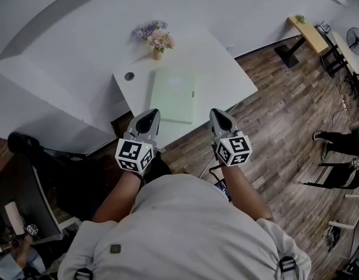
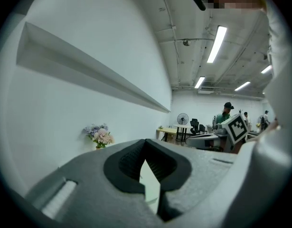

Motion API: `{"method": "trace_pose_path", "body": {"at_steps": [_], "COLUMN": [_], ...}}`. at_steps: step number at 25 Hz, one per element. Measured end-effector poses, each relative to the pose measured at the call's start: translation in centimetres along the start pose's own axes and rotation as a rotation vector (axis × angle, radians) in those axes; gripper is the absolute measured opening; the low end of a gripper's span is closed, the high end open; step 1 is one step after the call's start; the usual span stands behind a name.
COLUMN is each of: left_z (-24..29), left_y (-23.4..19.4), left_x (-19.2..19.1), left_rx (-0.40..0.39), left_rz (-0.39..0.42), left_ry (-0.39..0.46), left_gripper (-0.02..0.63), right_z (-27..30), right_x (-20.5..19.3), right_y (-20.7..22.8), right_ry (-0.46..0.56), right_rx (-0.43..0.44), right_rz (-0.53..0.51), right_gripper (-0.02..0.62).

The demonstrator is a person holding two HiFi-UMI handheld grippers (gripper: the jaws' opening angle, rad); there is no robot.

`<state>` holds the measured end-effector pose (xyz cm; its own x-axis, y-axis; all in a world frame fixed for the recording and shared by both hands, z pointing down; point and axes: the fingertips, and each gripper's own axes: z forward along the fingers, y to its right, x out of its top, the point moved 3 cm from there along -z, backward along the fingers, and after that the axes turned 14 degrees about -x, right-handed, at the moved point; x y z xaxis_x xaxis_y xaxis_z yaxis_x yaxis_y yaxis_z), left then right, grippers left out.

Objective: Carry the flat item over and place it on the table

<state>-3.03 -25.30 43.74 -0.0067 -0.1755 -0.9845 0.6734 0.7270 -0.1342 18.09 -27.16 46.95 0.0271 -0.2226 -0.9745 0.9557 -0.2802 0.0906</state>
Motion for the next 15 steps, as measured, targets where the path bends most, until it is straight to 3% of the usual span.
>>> {"method": "trace_pose_path", "body": {"at_steps": [15], "left_z": [-6.1], "left_y": [2.0], "left_x": [1.5], "left_rx": [0.07], "left_rz": [0.038], "left_ry": [0.012], "left_gripper": [0.0], "right_z": [-4.6], "right_x": [1.9], "right_y": [-3.2], "right_ry": [0.1], "right_rx": [0.052], "right_rz": [-0.045], "right_gripper": [0.009]}}
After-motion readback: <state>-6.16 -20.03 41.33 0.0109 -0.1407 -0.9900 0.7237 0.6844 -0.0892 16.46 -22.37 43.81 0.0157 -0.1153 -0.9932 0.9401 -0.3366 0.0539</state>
